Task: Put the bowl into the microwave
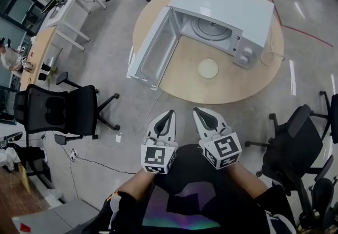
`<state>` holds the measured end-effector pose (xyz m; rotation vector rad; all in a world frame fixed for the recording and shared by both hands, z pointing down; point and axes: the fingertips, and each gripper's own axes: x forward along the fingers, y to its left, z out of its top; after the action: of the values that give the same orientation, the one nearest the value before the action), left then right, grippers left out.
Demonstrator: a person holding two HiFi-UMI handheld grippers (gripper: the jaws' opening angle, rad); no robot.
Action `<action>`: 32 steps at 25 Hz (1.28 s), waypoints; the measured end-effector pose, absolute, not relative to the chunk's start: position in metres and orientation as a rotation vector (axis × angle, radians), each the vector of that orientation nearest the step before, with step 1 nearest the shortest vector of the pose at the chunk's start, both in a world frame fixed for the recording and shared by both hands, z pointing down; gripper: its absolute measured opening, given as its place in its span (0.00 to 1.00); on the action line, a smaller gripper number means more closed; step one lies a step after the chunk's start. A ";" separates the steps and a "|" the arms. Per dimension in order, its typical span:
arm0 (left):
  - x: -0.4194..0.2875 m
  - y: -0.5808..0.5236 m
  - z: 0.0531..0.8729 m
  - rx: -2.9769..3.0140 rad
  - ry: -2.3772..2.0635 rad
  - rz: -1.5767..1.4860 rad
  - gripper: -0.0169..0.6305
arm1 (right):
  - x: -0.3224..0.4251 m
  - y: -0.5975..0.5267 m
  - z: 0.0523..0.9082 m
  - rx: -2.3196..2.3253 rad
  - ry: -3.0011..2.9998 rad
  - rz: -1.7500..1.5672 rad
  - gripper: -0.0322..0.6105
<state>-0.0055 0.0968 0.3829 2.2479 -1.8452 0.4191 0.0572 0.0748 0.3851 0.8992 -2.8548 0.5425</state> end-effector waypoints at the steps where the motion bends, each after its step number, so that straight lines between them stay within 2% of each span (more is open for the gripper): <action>1: -0.003 0.095 0.384 2.249 -1.842 0.425 0.10 | 0.059 0.073 0.386 0.900 -2.855 0.546 0.07; 14: 0.017 0.086 0.393 2.279 -1.770 0.440 0.10 | 0.073 0.070 0.397 0.932 -2.813 0.560 0.07; 32: 0.024 0.022 0.398 2.478 -1.470 0.361 0.10 | 0.075 0.024 0.403 1.199 -2.614 0.528 0.07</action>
<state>0.0242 0.0215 0.3983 2.4776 -1.4704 0.3607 0.0750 0.0240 0.4032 1.1987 -2.6138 0.5281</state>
